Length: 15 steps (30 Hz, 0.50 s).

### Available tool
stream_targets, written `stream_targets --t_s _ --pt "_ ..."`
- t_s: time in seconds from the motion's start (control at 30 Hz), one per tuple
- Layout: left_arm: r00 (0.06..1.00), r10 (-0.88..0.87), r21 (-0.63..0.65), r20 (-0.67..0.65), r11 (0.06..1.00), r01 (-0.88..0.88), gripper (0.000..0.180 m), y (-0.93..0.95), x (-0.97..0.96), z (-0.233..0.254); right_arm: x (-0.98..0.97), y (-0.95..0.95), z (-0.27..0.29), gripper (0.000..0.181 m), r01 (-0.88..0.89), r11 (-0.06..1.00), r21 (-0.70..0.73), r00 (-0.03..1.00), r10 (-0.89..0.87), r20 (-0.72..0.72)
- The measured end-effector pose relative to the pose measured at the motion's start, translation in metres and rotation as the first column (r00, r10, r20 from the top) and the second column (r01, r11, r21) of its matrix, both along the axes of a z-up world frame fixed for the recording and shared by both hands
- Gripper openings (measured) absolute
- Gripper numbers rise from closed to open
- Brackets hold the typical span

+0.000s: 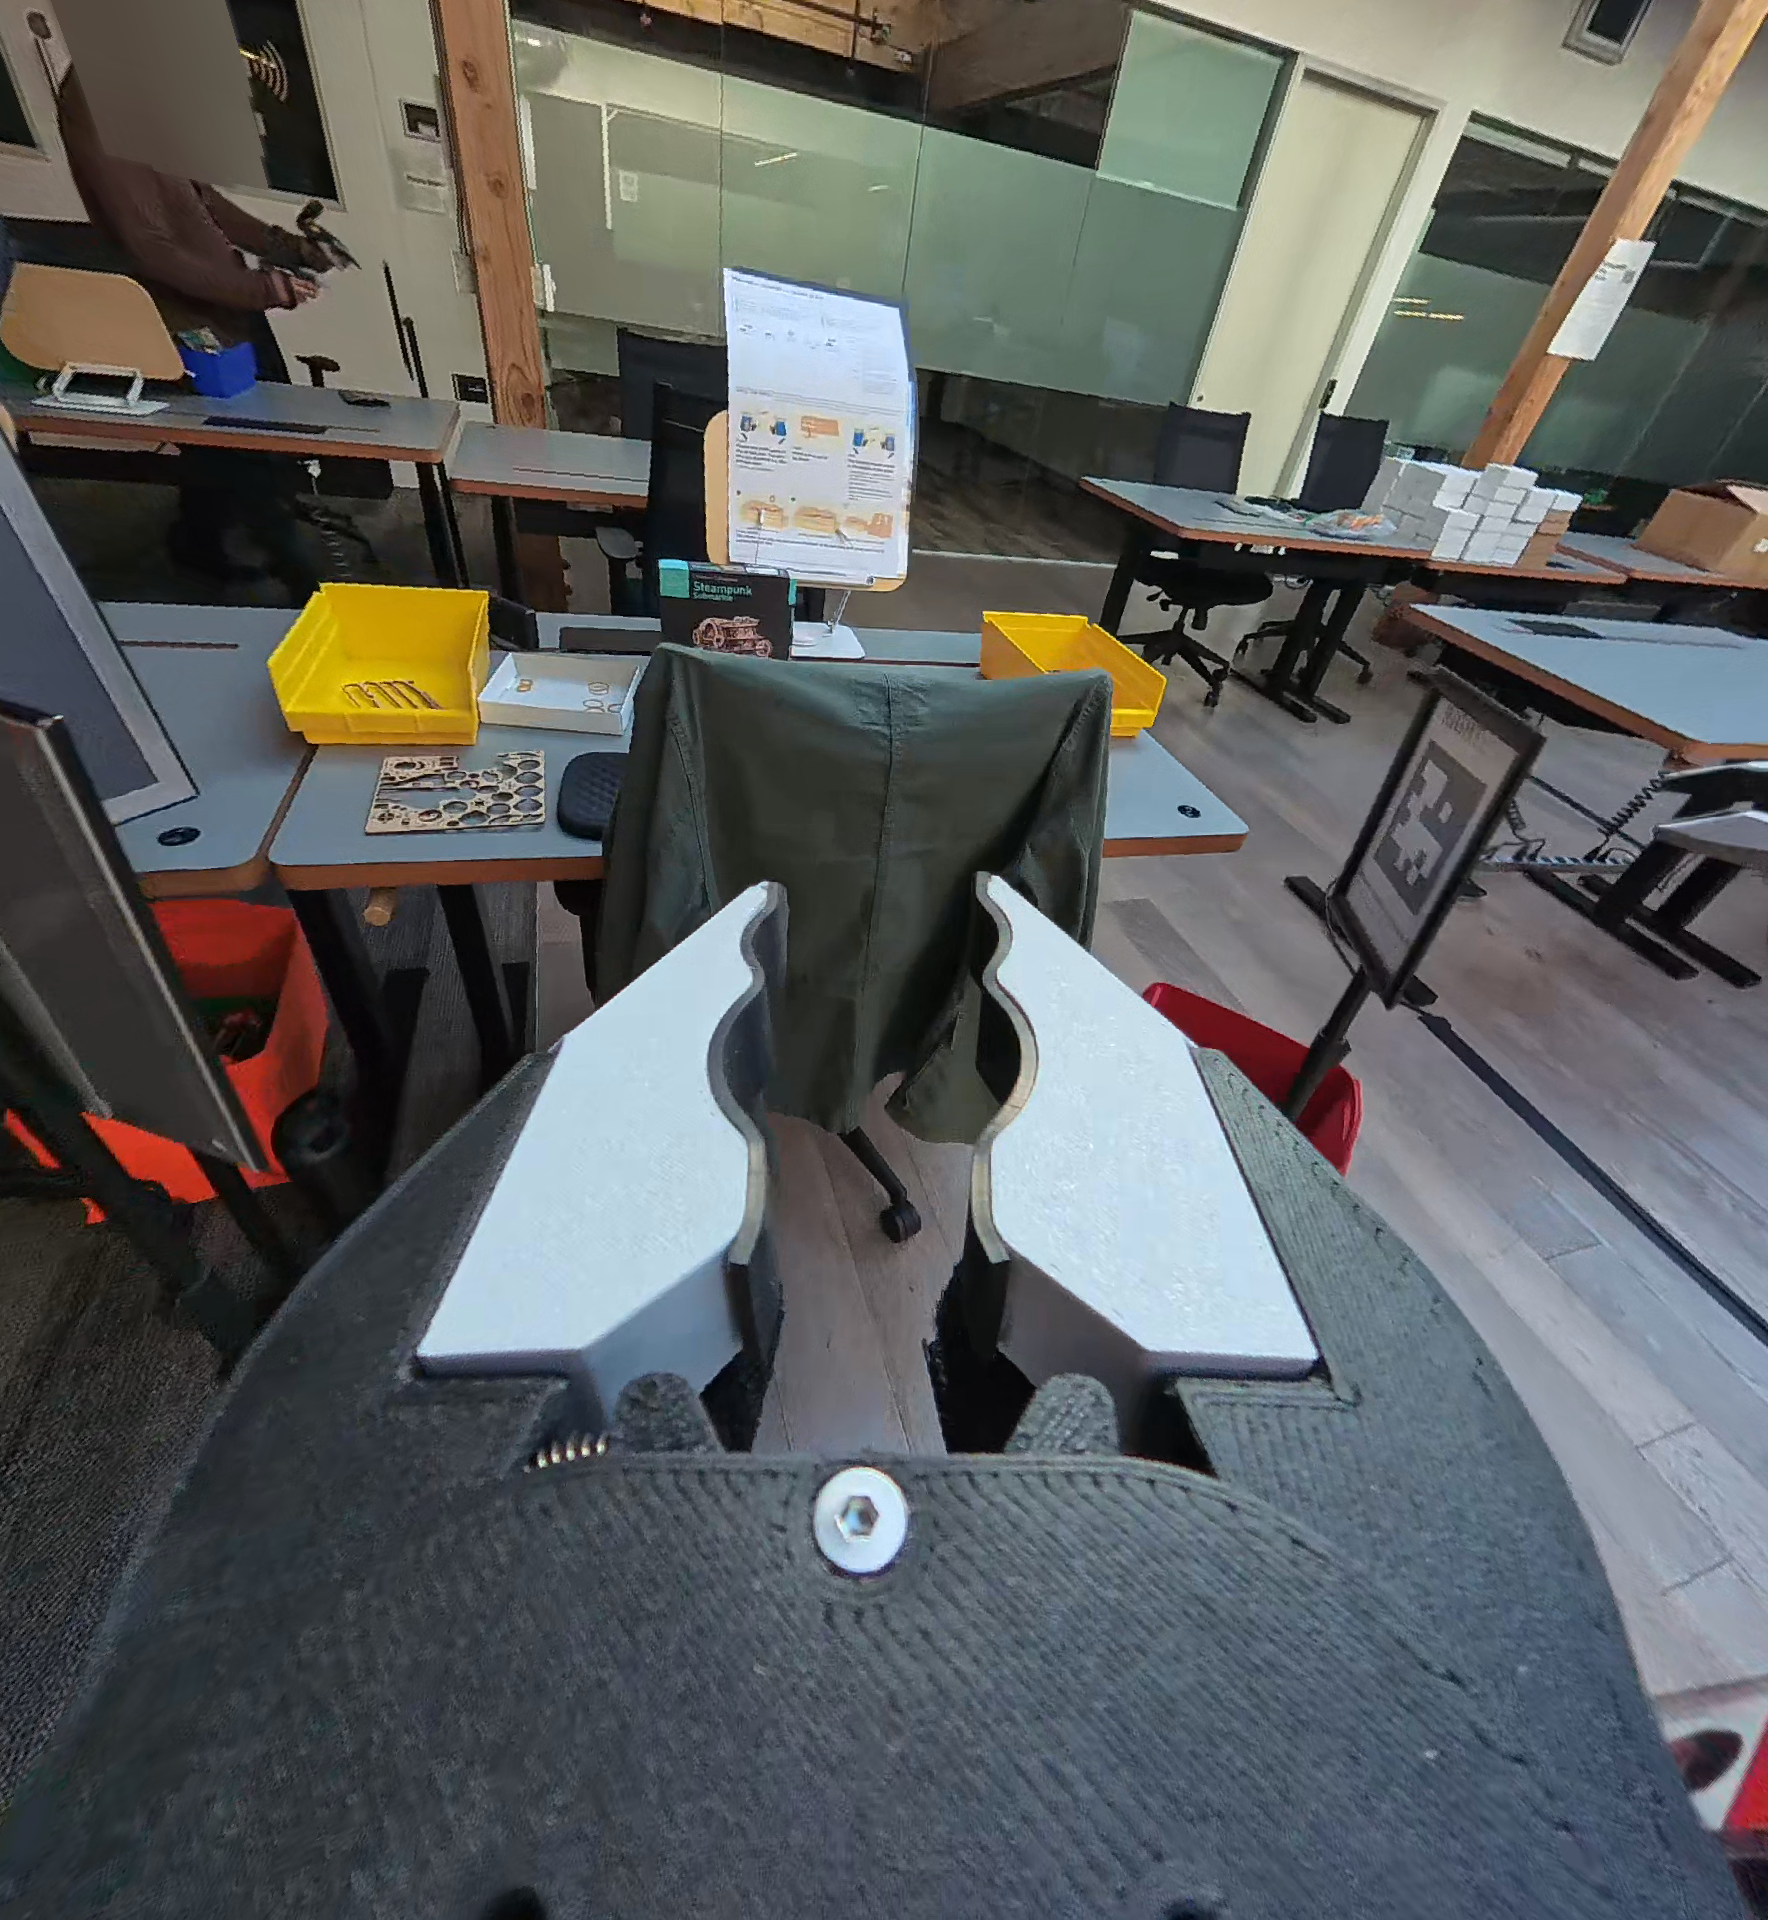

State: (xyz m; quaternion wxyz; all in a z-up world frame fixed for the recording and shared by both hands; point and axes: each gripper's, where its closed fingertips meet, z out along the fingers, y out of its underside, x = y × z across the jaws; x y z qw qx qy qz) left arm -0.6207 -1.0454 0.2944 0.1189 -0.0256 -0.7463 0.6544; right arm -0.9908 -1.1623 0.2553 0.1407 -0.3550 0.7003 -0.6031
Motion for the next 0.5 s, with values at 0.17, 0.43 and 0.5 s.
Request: stream_targets --t_s 0.17,0.43,0.5 --pt "1.000 -0.002 0.054 0.000 0.999 0.002 0.033 -0.099 0.001 -0.016 0.007 -0.116 0.014 0.034 -0.023 0.999 0.040 0.997 0.020 0.074" --pt "0.989 -0.077 0.018 -0.124 0.997 0.080 0.034 -0.236 0.007 -0.017 0.037 -0.274 0.028 0.034 -0.023 1.000 0.012 1.000 0.023 0.000" --pt "0.988 -0.092 0.009 -0.125 0.996 0.094 0.033 -0.270 0.020 -0.019 0.041 -0.309 0.019 0.034 0.002 1.000 0.002 0.999 -0.002 -0.045"
